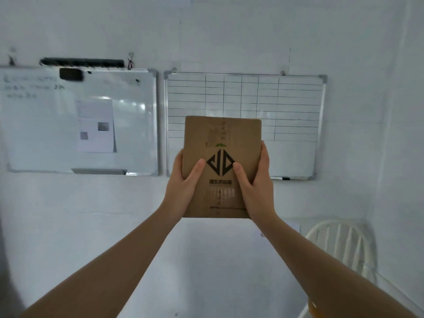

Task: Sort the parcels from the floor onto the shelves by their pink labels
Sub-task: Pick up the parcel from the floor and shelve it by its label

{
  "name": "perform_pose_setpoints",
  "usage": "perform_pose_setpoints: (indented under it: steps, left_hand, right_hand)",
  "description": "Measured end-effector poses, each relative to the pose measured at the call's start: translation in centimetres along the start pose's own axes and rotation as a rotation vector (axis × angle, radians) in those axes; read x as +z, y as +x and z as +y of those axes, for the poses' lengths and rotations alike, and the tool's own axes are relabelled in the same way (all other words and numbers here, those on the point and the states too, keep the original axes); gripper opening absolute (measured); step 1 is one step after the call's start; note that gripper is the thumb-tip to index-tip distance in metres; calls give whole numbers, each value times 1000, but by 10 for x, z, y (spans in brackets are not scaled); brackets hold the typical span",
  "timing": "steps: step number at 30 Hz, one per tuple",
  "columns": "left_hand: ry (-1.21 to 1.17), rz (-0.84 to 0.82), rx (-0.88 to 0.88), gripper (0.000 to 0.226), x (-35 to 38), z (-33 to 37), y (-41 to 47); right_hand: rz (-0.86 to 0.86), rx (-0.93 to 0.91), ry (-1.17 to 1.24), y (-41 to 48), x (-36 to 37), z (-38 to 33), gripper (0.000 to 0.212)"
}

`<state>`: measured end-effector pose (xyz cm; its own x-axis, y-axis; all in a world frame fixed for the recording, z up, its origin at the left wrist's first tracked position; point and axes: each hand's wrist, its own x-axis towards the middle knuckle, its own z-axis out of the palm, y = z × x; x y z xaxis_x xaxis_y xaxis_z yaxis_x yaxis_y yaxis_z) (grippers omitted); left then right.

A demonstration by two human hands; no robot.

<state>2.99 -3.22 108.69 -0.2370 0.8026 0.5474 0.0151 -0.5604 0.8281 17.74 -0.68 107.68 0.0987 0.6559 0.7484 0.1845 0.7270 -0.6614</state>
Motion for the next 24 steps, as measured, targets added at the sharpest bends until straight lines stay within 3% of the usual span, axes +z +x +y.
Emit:
perform_pose_setpoints:
  steps: [13,24]
  left_hand:
    - [-14,-22,92,54,-5,19,17]
    - [9,11,114,53,-1,28,17]
  right_hand:
    - [33,-45,0,21,8,-15,74]
    - [-43,94,113,35,-7,-20,67]
